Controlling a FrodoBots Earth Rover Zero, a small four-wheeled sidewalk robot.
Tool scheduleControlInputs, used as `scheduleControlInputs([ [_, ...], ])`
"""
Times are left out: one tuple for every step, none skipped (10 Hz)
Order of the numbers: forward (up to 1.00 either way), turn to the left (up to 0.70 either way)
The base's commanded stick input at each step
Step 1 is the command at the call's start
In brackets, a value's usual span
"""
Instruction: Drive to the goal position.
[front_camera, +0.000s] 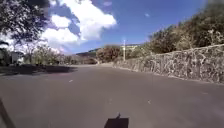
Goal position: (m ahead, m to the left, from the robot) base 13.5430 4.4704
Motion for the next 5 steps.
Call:
scheduleControlInputs([
  [0.50, 0.00],
  [0.50, 0.00],
  [0.50, 0.00],
  [0.50, 0.00],
  [0.50, 0.00],
])
